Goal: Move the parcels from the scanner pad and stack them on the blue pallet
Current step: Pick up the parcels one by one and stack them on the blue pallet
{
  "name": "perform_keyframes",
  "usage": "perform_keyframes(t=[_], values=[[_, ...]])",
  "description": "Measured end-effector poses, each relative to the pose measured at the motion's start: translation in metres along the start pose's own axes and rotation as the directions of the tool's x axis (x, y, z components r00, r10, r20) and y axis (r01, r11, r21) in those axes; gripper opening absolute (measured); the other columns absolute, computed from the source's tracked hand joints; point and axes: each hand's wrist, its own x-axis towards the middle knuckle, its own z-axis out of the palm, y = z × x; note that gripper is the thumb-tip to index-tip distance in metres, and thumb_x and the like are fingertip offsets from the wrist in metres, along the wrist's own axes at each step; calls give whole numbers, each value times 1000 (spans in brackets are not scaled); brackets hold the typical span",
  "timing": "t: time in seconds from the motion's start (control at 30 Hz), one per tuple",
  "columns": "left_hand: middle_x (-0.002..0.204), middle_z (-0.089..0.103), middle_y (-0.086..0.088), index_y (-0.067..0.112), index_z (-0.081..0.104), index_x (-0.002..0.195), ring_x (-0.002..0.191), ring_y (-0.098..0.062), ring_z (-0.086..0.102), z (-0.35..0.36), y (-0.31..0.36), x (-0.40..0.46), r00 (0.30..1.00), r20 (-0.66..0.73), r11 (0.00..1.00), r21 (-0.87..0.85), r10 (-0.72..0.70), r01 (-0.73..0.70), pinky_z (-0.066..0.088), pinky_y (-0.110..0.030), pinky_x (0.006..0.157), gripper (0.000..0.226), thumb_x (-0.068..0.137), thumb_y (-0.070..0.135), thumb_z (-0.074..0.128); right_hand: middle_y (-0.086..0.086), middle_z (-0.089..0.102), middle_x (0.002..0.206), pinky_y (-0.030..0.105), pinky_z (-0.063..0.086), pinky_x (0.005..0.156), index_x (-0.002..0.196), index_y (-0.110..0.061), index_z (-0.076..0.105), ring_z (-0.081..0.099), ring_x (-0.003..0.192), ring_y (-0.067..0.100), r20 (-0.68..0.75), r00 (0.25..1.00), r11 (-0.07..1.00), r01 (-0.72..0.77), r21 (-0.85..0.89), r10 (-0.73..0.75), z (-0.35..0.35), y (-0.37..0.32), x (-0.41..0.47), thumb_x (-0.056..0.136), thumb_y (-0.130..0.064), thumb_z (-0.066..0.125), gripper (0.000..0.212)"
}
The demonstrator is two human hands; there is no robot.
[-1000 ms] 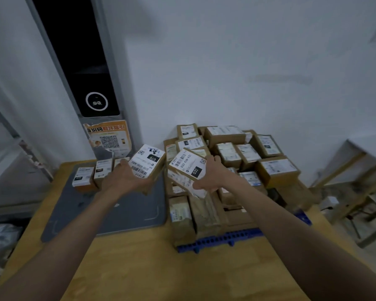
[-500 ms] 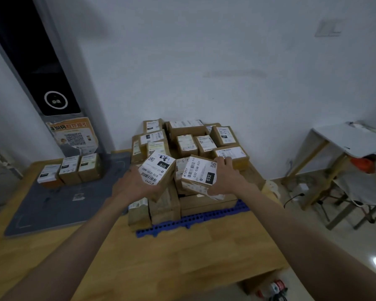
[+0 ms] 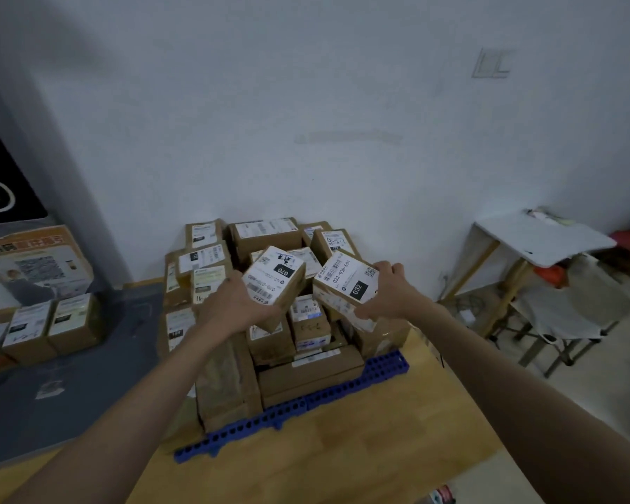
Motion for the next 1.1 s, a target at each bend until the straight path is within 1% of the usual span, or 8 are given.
perform_keyframes(t=[0.27,0.43,0.53,0.67,0.77,0.9,0.97,1.1], values=[[104,56,2,18,39,121,88,-17,58,14,19,49,999,24,999,31,-24,24,53,-33,65,88,57,67,74,9,28,136,47,53,94,148,-12,18,47,121,30,-42,999,999,35,42,-33,-10,2,61,70,-31,83,103],[105,57,2,19,39,120,90,-18,58,15,38,89,998,5,997,22,-70,70,55,-37,71,91,52,70,74,8,29,135,46,53,92,150,-15,16,52,112,28,-56,994,993,96,66,-93,-29,8,120,71,-31,81,104],[105,56,3,18,39,123,90,-18,58,12,57,115,993,-5,993,32,-114,114,55,-37,72,100,47,75,69,8,29,135,46,53,91,150,-16,16,53,109,28,-51,992,991,118,63,-115,-45,12,160,70,-32,80,104],[112,60,1,17,38,129,97,-22,61,4,84,154,989,-25,989,-30,-144,143,57,-42,77,111,37,75,63,8,29,136,49,51,93,148,-14,18,52,113,30,-65,986,986,159,58,-155,-68,17,218,68,-33,81,104],[111,61,1,19,38,130,97,-23,63,1,97,188,986,-57,987,-58,-155,152,58,-42,78,104,45,69,71,9,30,135,48,51,93,148,-10,19,53,112,30,-78,980,981,186,55,-181,-82,15,265,68,-32,82,104],[104,57,3,21,39,117,91,-19,59,-3,103,239,967,-135,976,-27,-217,216,54,-35,70,85,54,62,79,10,31,136,45,49,93,147,-9,21,52,116,32,-86,976,976,205,79,-198,-89,5,331,69,-32,82,101],[101,55,3,20,39,116,87,-18,56,-7,103,265,962,-162,976,-24,-220,219,48,-31,63,86,54,63,80,11,32,136,45,48,93,146,-8,23,51,117,33,-89,976,975,204,84,-197,-86,-1,363,70,-34,82,99],[103,54,1,16,39,122,86,-20,55,-7,101,318,952,-189,970,-6,-241,245,41,-28,63,92,55,65,80,12,32,132,42,50,89,143,-6,24,50,117,33,-46,986,981,166,100,-162,-67,-9,420,71,-38,81,97]])
